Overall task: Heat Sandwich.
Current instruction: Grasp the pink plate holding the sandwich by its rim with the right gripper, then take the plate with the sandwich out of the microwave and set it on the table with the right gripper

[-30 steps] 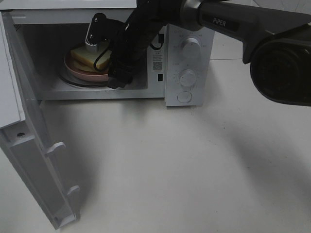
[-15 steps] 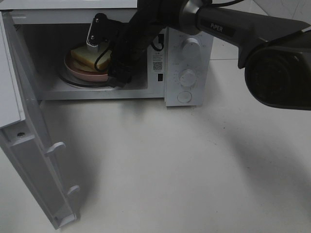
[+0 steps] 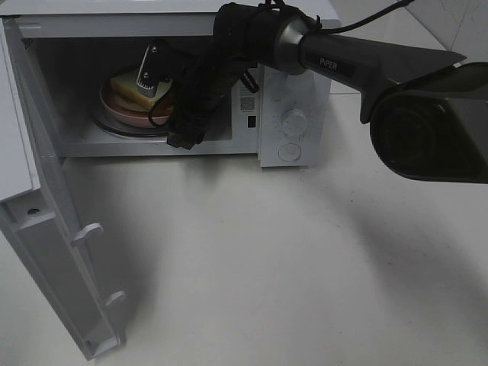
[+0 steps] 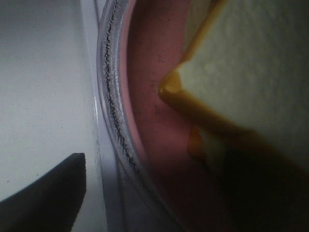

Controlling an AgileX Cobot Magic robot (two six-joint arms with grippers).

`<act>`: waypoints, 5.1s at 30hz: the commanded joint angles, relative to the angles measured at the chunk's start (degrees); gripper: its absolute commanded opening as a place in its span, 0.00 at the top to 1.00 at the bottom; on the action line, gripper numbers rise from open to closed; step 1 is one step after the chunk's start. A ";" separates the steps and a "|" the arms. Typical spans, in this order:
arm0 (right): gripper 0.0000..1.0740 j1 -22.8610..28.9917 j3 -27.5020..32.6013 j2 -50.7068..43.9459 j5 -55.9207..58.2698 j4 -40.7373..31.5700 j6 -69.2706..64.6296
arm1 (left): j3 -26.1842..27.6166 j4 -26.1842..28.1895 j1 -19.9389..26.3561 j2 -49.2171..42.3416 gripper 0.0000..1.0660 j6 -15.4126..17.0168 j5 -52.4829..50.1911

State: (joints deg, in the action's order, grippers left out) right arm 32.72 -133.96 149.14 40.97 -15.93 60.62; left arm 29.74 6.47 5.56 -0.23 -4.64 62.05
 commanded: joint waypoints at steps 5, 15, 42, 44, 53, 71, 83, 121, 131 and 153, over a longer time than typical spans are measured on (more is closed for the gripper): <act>0.37 -0.69 -0.40 0.97 -0.11 -0.97 -0.52 | -0.17 0.06 0.11 -0.97 0.27 0.29 -0.80; 0.74 -0.69 -0.40 0.11 3.72 -1.83 -0.52 | -0.17 0.06 0.11 -0.97 0.27 0.29 -0.80; 1.00 0.97 -0.34 -4.53 8.65 -1.43 0.34 | -0.17 0.06 0.11 -0.97 0.27 0.29 -0.80; 1.00 1.32 -0.34 -4.81 8.71 -0.57 -0.11 | -0.17 0.06 0.11 -0.97 0.27 0.29 -0.80; 1.00 2.92 0.17 -6.88 11.92 1.38 -0.97 | -0.17 0.06 0.11 -0.97 0.27 0.29 -0.80; 1.00 6.76 1.32 -11.57 15.53 5.73 -2.86 | -0.17 0.06 0.11 -0.97 0.27 0.29 -0.80; 1.00 8.82 16.96 -20.86 9.80 7.51 -0.69 | -0.17 0.06 0.11 -0.97 0.27 0.29 -0.80; 1.00 18.79 67.38 -53.23 -7.16 10.71 -4.98 | -0.17 0.06 0.11 -0.97 0.27 0.29 -0.80; 1.00 18.79 77.12 -62.34 -7.68 10.77 -8.77 | -0.17 0.06 0.11 -0.97 0.27 0.29 -0.80; 1.00 18.62 90.93 -77.81 -5.96 13.52 -20.45 | -0.17 0.06 0.11 -0.97 0.27 0.29 -0.80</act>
State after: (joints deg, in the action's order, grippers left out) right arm 51.34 -42.97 72.14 35.81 -4.13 41.65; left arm 29.74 6.47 5.56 -0.23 -4.64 62.05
